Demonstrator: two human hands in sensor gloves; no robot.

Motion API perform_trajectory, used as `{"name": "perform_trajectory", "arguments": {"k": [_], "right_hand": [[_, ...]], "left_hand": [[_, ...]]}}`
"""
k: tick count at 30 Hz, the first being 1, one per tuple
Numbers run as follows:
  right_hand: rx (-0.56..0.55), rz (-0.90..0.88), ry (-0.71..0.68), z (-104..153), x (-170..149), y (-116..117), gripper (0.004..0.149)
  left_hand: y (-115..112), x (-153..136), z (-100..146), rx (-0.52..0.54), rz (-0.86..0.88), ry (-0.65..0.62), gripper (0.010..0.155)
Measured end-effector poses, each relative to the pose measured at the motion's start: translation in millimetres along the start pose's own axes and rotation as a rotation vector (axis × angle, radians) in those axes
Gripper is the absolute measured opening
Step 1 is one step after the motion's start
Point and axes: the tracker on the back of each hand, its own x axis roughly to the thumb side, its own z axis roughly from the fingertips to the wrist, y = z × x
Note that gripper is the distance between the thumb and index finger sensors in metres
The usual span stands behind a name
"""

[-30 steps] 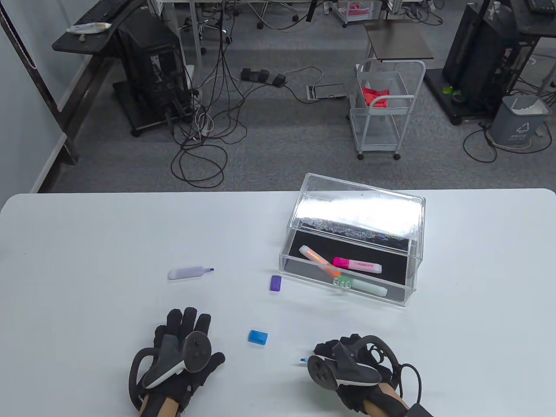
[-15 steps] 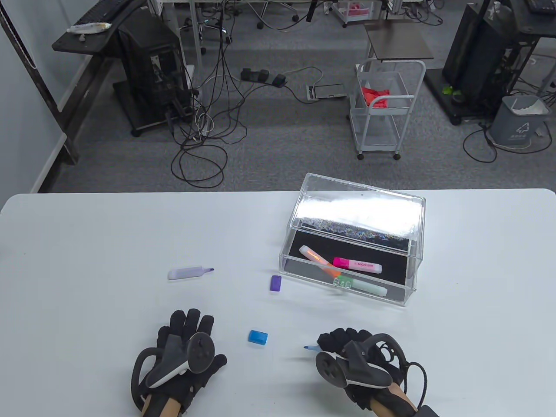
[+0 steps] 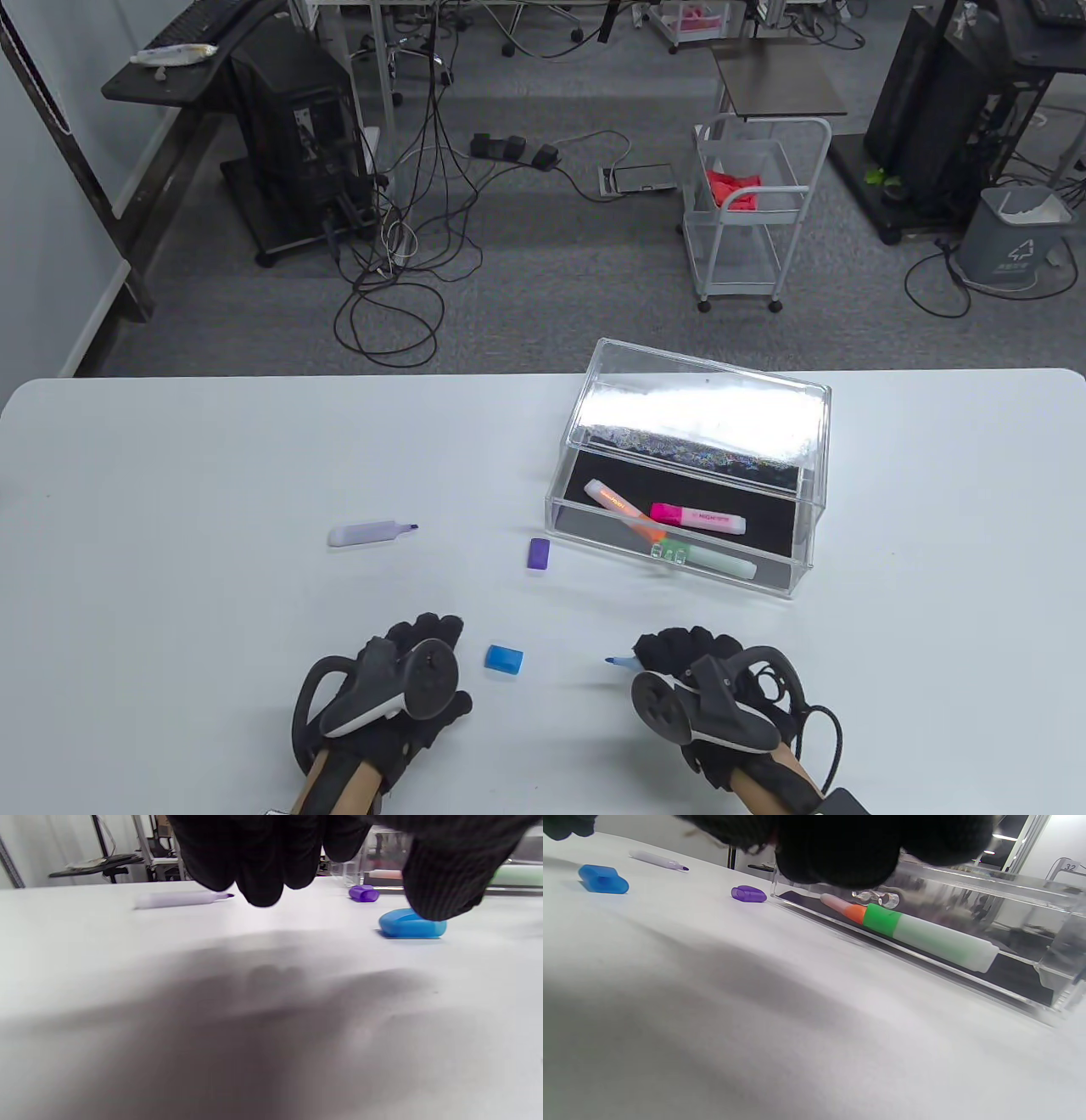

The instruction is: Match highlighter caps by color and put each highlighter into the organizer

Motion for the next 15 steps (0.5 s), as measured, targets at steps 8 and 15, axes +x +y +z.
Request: {"name": "perform_trajectory", "arguments": {"k": [8, 15], "right_hand": [[0.003, -0.015, 0.012, 1.3, -5.8, -0.1, 0.051], [0.006, -0.011, 0.021, 1.6, -6.6, -2.1, 0.05]], "left_hand": [[5.8, 23.5, -34.4, -0.039, -0.097, -0.004, 0.081], [3.3, 23.9, -52.1, -0.07, -0.067, -0.014, 0.077]]}}
